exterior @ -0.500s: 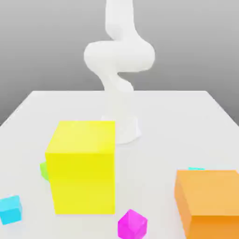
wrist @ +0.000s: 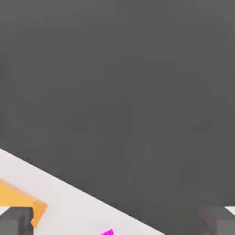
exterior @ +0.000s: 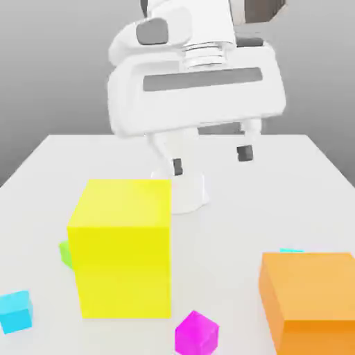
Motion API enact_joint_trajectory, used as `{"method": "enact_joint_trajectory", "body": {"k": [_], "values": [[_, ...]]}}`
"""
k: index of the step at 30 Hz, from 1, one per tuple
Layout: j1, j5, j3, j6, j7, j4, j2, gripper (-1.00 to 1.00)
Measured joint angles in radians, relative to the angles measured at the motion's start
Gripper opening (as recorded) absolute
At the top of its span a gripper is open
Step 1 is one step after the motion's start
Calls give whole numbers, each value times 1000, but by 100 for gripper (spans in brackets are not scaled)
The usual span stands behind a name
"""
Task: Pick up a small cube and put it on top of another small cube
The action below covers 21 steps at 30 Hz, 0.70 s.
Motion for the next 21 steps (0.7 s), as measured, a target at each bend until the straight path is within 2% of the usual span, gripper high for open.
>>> {"method": "enact_joint_trajectory", "body": {"k": [6, 12, 16, 17, 21], "values": [[21, 16, 4, 83, -183, -33, 211, 0], [17, -54, 6, 181, -291, -63, 408, 0], [-18, -14, 52, 292, -337, -40, 553, 0], [-29, -6, 64, 313, -343, -35, 580, -100], [-29, -6, 64, 311, -343, -35, 580, -100]]}}
